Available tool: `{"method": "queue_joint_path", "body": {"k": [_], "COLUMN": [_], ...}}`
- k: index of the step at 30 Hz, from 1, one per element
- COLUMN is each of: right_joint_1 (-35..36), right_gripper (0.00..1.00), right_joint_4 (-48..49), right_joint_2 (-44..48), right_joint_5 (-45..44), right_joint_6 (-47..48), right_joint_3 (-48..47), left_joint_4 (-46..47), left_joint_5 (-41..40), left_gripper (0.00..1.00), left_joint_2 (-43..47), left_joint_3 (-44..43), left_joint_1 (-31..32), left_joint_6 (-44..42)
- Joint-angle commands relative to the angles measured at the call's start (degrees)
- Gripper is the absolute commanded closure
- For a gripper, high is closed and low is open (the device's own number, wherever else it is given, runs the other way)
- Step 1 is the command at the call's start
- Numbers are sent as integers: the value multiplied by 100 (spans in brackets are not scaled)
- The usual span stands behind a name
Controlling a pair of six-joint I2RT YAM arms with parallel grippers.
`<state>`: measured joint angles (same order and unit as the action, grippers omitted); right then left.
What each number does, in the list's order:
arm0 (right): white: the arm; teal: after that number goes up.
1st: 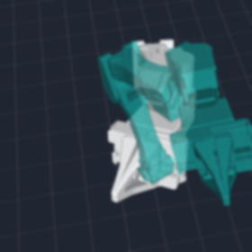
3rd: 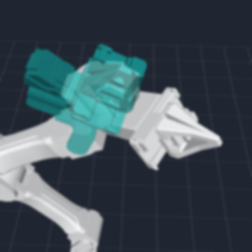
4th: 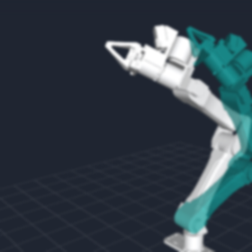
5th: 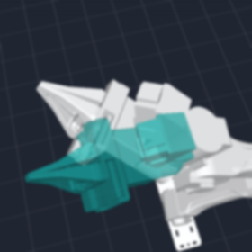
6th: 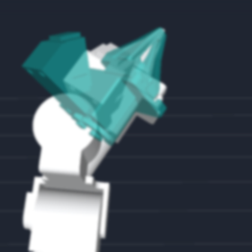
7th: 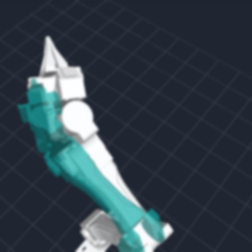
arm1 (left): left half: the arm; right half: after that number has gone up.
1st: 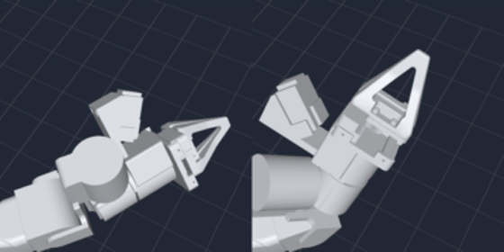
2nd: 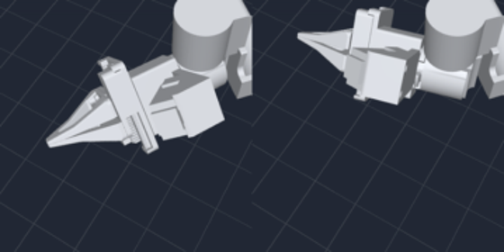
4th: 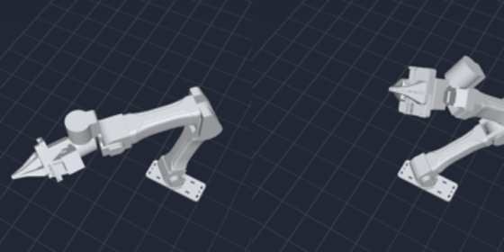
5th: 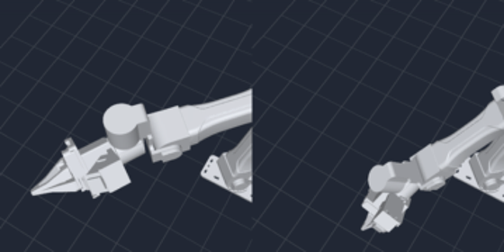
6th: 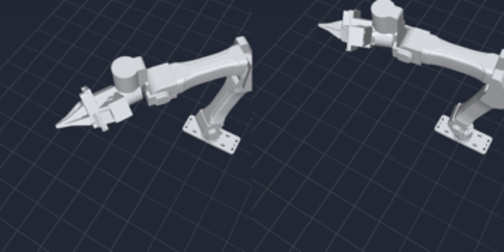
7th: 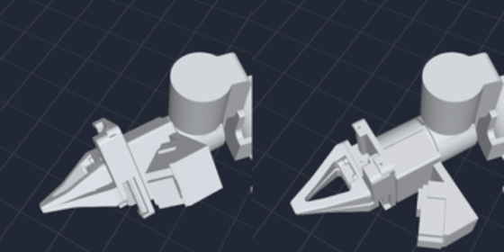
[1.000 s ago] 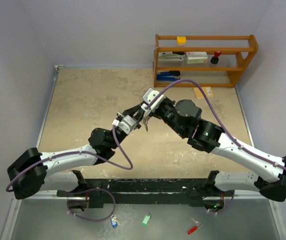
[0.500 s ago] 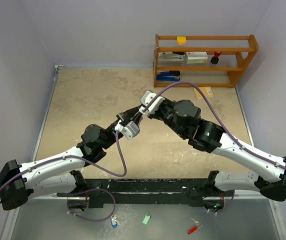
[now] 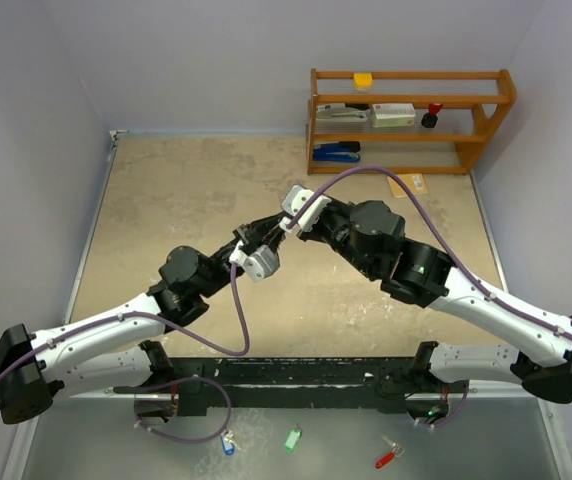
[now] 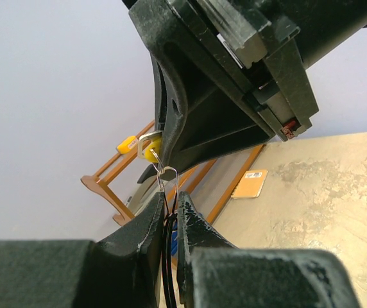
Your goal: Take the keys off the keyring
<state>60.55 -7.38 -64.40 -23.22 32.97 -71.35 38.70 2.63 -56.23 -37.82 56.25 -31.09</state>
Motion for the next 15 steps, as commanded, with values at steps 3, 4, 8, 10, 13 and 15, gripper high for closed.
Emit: {"method": "queue_joint_path", "body": {"k": [3,4,8,10,13,15], "right_joint_1": [-97,-97,-96,-101,-98,-96], "right_gripper": [100,100,100,100,100,100], "right_joint_4": [713,730,750,712,531,286], "right_joint_2": [221,226,207,209,170,165], "right_joint_5": [-411,-413,-385,-304,-201,-26], "right_joint_6": [111,118,198,258,400,499], "right_joint_3": [-332,-327,-355,-404,-534,-646], "left_joint_4": [215,231,-21,-339,-805,-965], "left_joint_5": [432,505,700,792,906,911], "left_gripper": [100,100,100,100,100,100], "left_joint_2": [-74,-99,-146,-128,-137,-144], "left_joint_3": [-4,-16,-174,-299,-530,-596], "left_joint_1": [1,0,-17,-17,-31,-26], "left_joint_6": [162,177,120,45,-108,-165]}}
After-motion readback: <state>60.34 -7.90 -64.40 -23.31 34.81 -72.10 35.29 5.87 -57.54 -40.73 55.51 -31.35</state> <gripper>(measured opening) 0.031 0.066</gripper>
